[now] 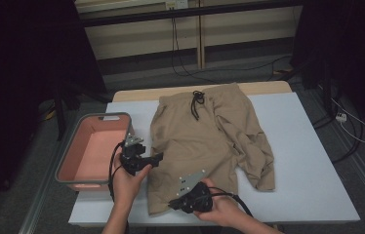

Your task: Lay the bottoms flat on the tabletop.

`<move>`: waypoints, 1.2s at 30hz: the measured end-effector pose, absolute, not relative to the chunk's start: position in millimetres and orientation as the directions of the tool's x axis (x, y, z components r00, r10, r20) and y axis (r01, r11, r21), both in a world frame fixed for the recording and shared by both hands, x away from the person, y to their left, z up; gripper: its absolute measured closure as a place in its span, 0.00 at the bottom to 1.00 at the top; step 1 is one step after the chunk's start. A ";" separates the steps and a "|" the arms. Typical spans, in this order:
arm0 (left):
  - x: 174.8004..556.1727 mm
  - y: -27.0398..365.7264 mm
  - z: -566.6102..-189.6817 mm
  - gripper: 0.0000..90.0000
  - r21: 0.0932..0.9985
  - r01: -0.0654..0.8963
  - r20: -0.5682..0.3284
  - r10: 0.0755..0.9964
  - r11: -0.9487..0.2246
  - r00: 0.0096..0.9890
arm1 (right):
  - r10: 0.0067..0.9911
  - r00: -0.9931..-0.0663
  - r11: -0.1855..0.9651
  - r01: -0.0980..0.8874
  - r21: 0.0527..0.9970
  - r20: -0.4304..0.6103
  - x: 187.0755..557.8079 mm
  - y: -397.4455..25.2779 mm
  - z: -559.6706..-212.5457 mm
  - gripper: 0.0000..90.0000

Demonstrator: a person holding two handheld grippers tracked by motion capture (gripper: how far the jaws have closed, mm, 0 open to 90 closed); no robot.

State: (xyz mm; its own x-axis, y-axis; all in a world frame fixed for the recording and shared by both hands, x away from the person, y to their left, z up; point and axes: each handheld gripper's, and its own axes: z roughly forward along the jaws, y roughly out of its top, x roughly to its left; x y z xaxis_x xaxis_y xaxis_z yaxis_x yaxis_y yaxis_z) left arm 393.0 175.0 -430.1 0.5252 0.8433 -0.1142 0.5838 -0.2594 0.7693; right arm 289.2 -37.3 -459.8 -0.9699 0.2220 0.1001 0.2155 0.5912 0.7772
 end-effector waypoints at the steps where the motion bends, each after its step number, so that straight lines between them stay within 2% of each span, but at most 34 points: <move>1: 393.7 175.4 -431.8 0.33 0.765 0.585 -0.109 0.841 -0.269 0.530 | 0.211 -0.973 0.594 0.207 0.777 0.098 286.0 -36.0 -459.0 0.99; 5: 395.3 174.6 -439.4 0.52 0.734 0.610 -0.094 0.845 -0.299 0.527 | 0.197 -0.976 0.608 0.193 0.770 0.090 281.1 -31.6 -460.5 0.99; 11: 397.6 175.9 -446.0 0.69 0.705 0.636 -0.088 0.852 -0.313 0.516 | 0.188 -0.976 0.602 0.203 0.772 0.109 281.6 -31.2 -462.9 0.99; 16: 395.1 172.7 -437.7 0.97 0.705 0.625 -0.051 0.854 -0.337 0.518 | 0.199 -0.974 0.593 0.210 0.778 0.111 280.5 -28.5 -462.5 0.99; 22: 392.2 174.6 -420.5 0.99 0.733 0.592 0.022 0.882 -0.335 0.471 | 0.212 -0.971 0.559 0.216 0.800 0.114 276.7 -20.5 -459.0 0.99; 27: 392.1 177.5 -416.1 0.99 0.735 0.603 0.011 0.895 -0.309 0.445 | 0.203 -0.975 0.565 0.192 0.802 0.091 273.5 -7.5 -457.5 0.99; 31: 392.5 180.4 -416.4 0.99 0.732 0.606 0.018 0.897 -0.313 0.442 | 0.218 -0.967 0.553 0.232 0.800 0.129 274.3 -1.3 -461.2 0.99; 36: 394.2 182.3 -418.3 0.99 0.738 0.605 -0.011 0.892 -0.298 0.452 | 0.221 -0.967 0.551 0.231 0.802 0.127 274.3 -0.3 -463.2 0.97</move>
State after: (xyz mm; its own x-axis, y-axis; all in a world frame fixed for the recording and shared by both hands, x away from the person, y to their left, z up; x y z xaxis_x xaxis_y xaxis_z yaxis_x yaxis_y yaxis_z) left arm 394.2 182.3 -418.3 0.4523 0.8918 -0.0106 0.6053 -0.2982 0.7380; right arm 274.3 -0.3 -463.2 -0.9670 0.2207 0.1270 0.2310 0.5510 0.8019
